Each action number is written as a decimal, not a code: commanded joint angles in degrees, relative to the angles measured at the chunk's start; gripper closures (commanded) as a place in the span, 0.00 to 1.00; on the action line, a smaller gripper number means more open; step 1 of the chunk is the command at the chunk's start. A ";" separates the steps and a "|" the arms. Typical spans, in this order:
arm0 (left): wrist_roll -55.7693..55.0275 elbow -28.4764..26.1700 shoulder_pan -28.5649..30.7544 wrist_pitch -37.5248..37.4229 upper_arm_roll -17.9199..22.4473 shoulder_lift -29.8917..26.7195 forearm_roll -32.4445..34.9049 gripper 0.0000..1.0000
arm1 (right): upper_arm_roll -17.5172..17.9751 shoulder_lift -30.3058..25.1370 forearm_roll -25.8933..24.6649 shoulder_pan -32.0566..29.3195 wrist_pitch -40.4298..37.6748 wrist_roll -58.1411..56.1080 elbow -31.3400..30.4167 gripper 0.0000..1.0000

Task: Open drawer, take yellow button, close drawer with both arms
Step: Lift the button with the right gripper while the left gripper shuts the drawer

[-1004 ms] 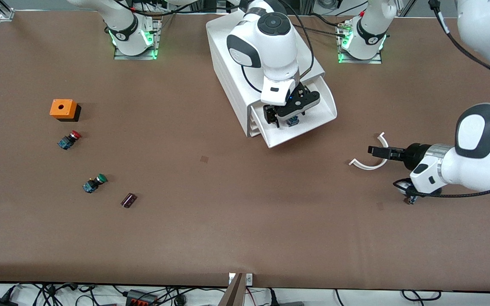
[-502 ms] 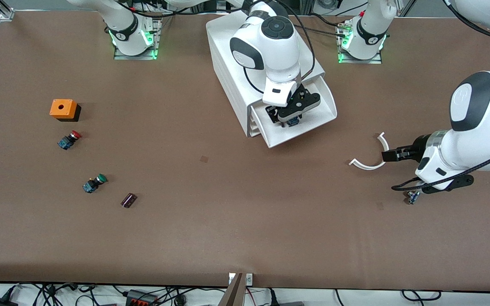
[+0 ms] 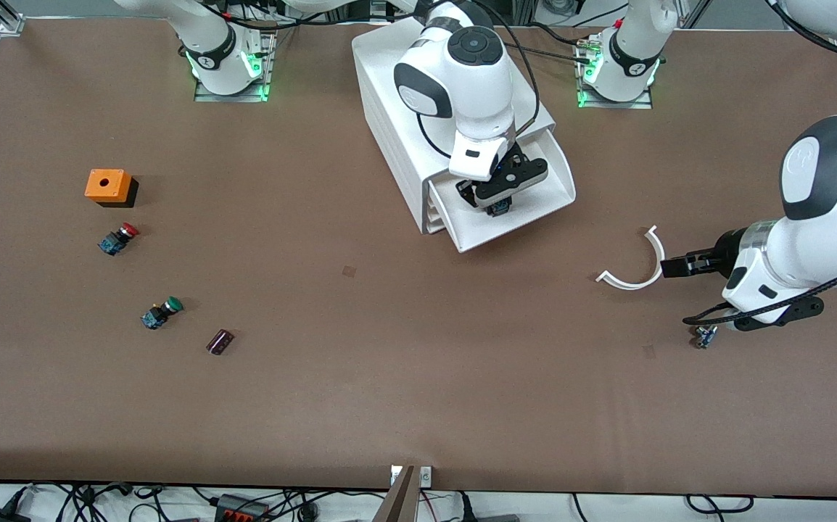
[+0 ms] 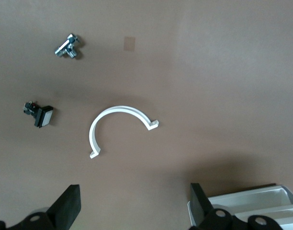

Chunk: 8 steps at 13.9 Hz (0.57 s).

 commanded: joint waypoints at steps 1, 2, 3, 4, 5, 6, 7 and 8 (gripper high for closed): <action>-0.12 -1.46 0.06 1.69 -0.20 -1.64 -0.15 0.00 | -0.10 0.73 -0.39 0.37 -1.01 1.31 2.76 0.98; -0.21 -1.55 -0.28 2.13 -0.20 -1.64 -0.23 0.00 | -0.19 0.56 -0.39 0.37 -1.71 1.23 3.28 0.98; -0.12 -1.64 -0.37 2.48 -0.20 -1.64 -0.32 0.00 | -0.19 0.29 -0.39 0.28 -2.85 1.22 4.77 0.99; -0.12 -1.99 -0.29 3.27 -0.55 -1.64 -0.93 0.00 | -0.19 0.03 -0.39 -0.42 -4.87 1.22 7.04 0.99; -0.12 -2.77 -0.20 4.06 -0.55 -1.64 -0.94 0.00 | -0.62 -0.23 -0.39 -0.86 -6.97 1.22 9.33 0.99; -0.12 -2.96 -0.20 4.24 -0.55 -1.64 -0.94 0.00 | -0.71 -0.93 -0.39 -2.34 -9.26 1.14 10.92 1.00; -0.04 -2.96 -0.29 4.24 -0.55 -1.64 -0.94 0.00 | -0.63 -2.42 -0.31 -4.10 -11.28 0.88 11.02 1.00; -0.03 -3.31 -0.29 4.33 -0.64 -1.73 -0.94 0.00 | -0.28 -3.74 -0.31 -6.03 -13.22 0.61 11.02 1.00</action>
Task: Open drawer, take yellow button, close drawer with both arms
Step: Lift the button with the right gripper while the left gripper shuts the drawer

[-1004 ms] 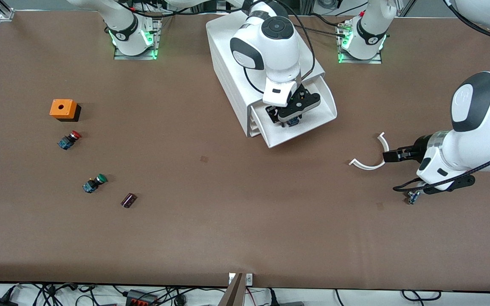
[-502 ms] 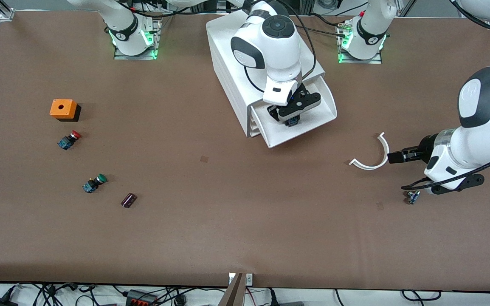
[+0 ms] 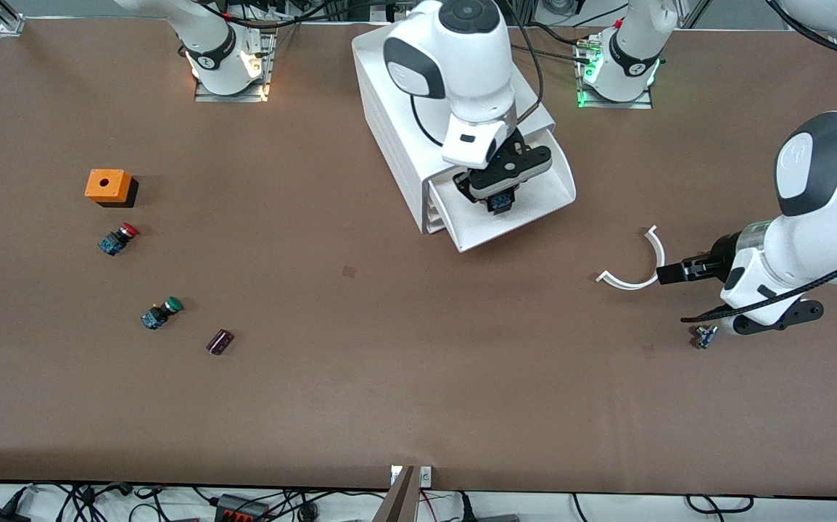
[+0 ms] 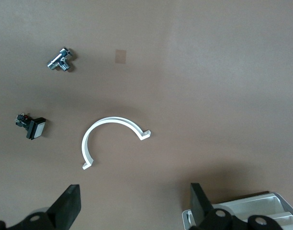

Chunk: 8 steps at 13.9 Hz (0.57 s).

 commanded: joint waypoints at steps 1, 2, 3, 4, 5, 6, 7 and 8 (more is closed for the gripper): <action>-0.04 -2.78 0.11 1.24 -0.24 -1.86 -0.72 0.00 | 1.14 -3.06 -0.04 -5.68 -6.44 -0.05 1.39 1.00; -0.04 -3.39 0.03 1.33 -0.24 -2.22 -0.72 0.00 | 1.14 -3.41 0.13 -7.45 -8.46 -1.01 1.31 1.00; -0.04 -3.92 -0.06 1.33 -0.24 -2.83 -0.72 0.00 | 1.14 -3.59 0.22 -8.94 -9.87 -2.93 1.04 1.00; -0.04 -4.71 -0.06 1.67 -0.24 -3.10 -0.72 0.00 | 1.14 -3.59 0.31 -10.52 -11.80 -4.43 0.95 1.00; -0.21 -5.07 -0.06 2.29 -1.02 -3.10 -0.81 0.00 | 1.23 -3.68 0.40 -12.02 -13.12 -4.79 0.95 1.00; -1.26 -5.07 -0.06 3.34 -2.60 -2.92 -0.81 0.00 | 1.23 -3.68 1.09 -13.77 -14.10 -6.10 0.95 1.00; -3.44 -5.33 -0.24 5.09 -3.74 -2.57 -0.90 0.00 | 1.14 -3.68 2.23 -15.27 -14.98 -8.03 0.87 1.00; -6.33 -6.20 -0.50 7.45 -4.71 -2.31 -0.90 0.00 | 1.14 -4.03 2.94 -17.46 -17.68 -11.27 0.43 1.00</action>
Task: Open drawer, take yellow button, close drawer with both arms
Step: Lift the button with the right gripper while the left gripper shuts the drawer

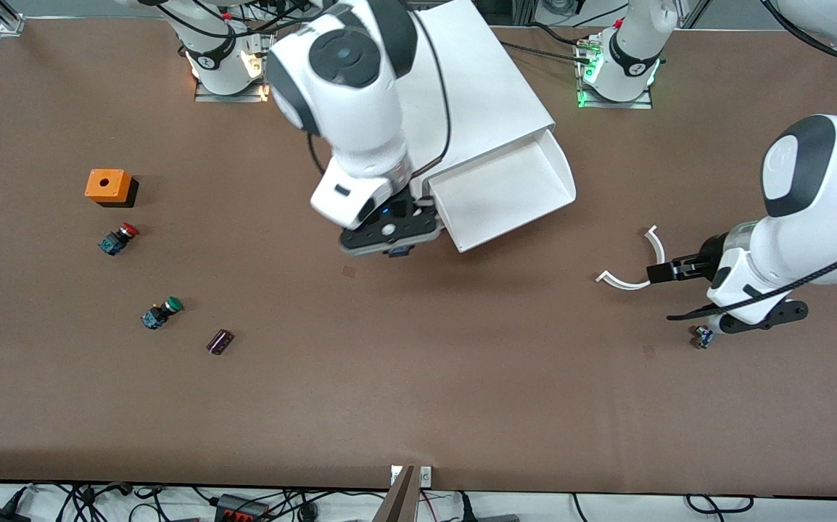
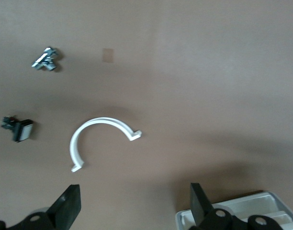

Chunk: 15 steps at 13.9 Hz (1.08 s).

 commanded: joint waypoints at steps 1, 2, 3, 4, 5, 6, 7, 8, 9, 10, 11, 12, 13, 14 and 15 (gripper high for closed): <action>-6.71 -5.88 -1.03 7.26 -2.79 -1.89 -0.73 0.00 | 1.09 -0.84 2.14 -5.26 -5.43 -8.10 -1.44 1.00; -8.30 -8.07 -1.91 10.43 -2.80 -1.89 -0.73 0.00 | 1.09 -1.19 2.15 -7.37 -6.06 -11.53 -3.01 1.00; -9.97 -10.36 -2.96 13.59 -2.80 -1.89 -0.73 0.00 | 1.09 -2.06 2.15 -9.30 -6.06 -14.00 -4.94 1.00; -11.98 -11.95 -4.19 15.54 -2.80 -1.89 -0.73 0.00 | 1.18 -2.42 2.23 -10.89 -5.89 -15.68 -7.05 1.00; -13.83 -13.53 -5.42 17.38 -2.80 -1.80 -0.73 0.00 | 1.18 -3.12 2.49 -12.73 -5.37 -17.79 -8.99 1.00; -15.42 -15.20 -6.74 18.88 -2.80 -1.54 -0.73 0.00 | 1.09 -3.30 4.06 -14.31 -4.92 -20.42 -10.75 1.00; -17.35 -16.96 -8.23 20.29 -2.80 -1.54 -0.73 0.00 | 1.09 -3.39 5.21 -15.98 -4.66 -22.18 -12.07 1.00; -19.28 -18.63 -9.55 21.96 -2.80 -1.54 -0.73 0.00 | 1.09 -3.39 5.74 -17.13 -4.48 -23.33 -13.30 1.00; -21.21 -20.04 -10.78 23.28 -2.80 -1.54 -0.64 0.00 | 1.09 -3.39 5.75 -17.66 -4.31 -23.78 -14.53 1.00; -22.45 -20.75 -11.66 23.47 -2.80 -1.62 -0.64 0.00 | 1.09 -3.39 5.75 -18.02 -3.87 -23.87 -15.59 1.00; -23.07 -21.54 -12.19 23.47 -2.80 -1.80 -0.64 0.00 | 1.00 -3.39 5.66 -18.37 -3.00 -24.05 -17.16 1.00; -23.25 -22.50 -12.20 23.47 -2.89 -2.06 -0.64 0.00 | 0.91 -3.39 5.66 -19.16 -0.99 -25.01 -19.70 1.00; -23.34 -23.47 -12.29 23.47 -3.76 -2.32 -0.73 0.00 | 0.83 -3.39 5.66 -20.03 1.47 -25.62 -22.51 1.00; -23.60 -24.26 -11.59 23.47 -5.86 -2.85 -0.90 0.00 | 0.91 -3.30 5.66 -21.09 3.84 -26.33 -24.89 1.00; -24.30 -25.23 -11.41 23.47 -6.57 -3.38 -0.90 0.00 | 0.91 -3.21 5.66 -21.53 5.61 -26.77 -26.65 1.00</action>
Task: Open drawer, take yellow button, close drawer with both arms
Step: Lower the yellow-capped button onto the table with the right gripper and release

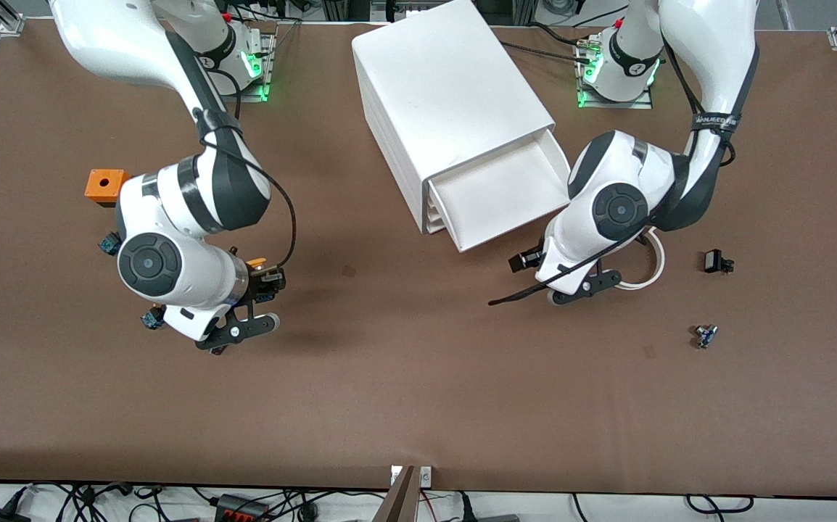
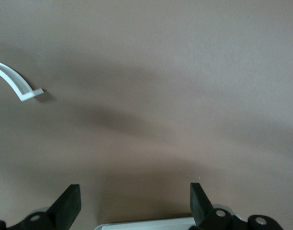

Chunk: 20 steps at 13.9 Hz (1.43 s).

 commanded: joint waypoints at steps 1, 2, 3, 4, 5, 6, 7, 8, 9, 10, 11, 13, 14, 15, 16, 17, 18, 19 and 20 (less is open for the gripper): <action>-2.14 -4.64 0.46 0.87 -2.74 -4.01 -0.89 0.00 | 0.89 -2.49 0.58 -2.33 5.82 -2.14 -8.67 1.00; -3.10 -5.86 0.80 0.87 -4.14 -4.63 -0.89 0.00 | 0.89 -2.40 0.58 -2.59 7.75 -2.32 -10.17 1.00; -3.37 -6.92 0.98 0.96 -5.20 -5.42 -0.89 0.00 | 0.98 -2.14 0.67 -2.86 9.68 -2.93 -11.49 1.00; -3.46 -8.15 0.89 1.04 -5.30 -6.12 -0.97 0.00 | 0.98 -1.79 0.67 -2.86 11.09 -3.11 -12.37 1.00; -3.46 -9.12 0.81 1.04 -5.39 -6.91 -0.97 0.00 | 0.98 -1.69 0.67 -2.86 12.24 -3.20 -13.17 1.00; -3.55 -10.34 0.63 1.13 -5.82 -7.62 -1.06 0.00 | 0.98 -1.26 0.67 -2.86 13.47 -3.20 -13.87 1.00; -3.73 -10.88 0.89 1.13 -7.48 -7.80 -1.93 0.00 | 0.98 -0.99 0.67 -2.86 15.05 -3.20 -14.92 1.00; -3.90 -11.32 0.98 1.13 -8.19 -7.88 -3.16 0.00 | 0.98 -0.82 0.67 -2.86 17.15 -3.29 -16.15 1.00; -4.25 -11.58 0.81 1.22 -8.37 -8.15 -3.95 0.00 | 0.98 -0.47 0.67 -2.86 19.35 -3.29 -17.55 1.00; -4.69 -11.85 0.89 1.22 -9.16 -8.24 -4.05 0.00 | 0.98 -0.38 0.67 -2.86 21.37 -3.29 -18.79 1.00; -4.78 -12.11 0.98 1.31 -9.78 -8.24 -4.05 0.00 | 0.98 0.15 0.67 -2.77 22.96 -3.29 -19.58 1.00; -4.96 -13.25 0.89 2.36 -10.31 -8.67 -5.19 0.00 | 0.98 1.11 0.58 -2.95 24.11 -3.90 -19.85 1.00; -5.04 -13.95 0.98 3.15 -11.35 -8.76 -5.54 0.00 | 0.89 1.64 0.58 -3.12 24.81 -4.08 -19.85 1.00; -5.31 -14.31 0.98 3.41 -11.80 -8.85 -5.63 0.00 | 0.89 2.34 0.58 -3.21 25.78 -4.08 -19.85 1.00; -5.57 -14.66 0.89 3.42 -11.98 -9.29 -5.72 0.00 | 0.89 2.96 0.58 -3.39 26.57 -4.08 -19.85 1.00; -5.92 -15.01 0.81 3.50 -12.15 -9.47 -6.16 0.00 | 0.89 2.96 0.58 -3.47 26.58 -4.08 -19.85 1.00; -6.01 -15.19 0.98 3.42 -13.29 -9.55 -6.42 0.00 | 0.89 2.88 0.58 -3.39 26.23 -3.21 -19.51 0.70; -6.80 -15.36 0.98 3.42 -13.56 -9.64 -6.42 0.00 | 0.81 2.53 0.67 -3.30 26.05 -3.20 -19.07 0.06; -7.59 -15.45 0.89 3.42 -13.65 -9.82 -6.42 0.00 | 0.72 2.26 0.58 -3.30 25.44 -3.29 -18.45 0.00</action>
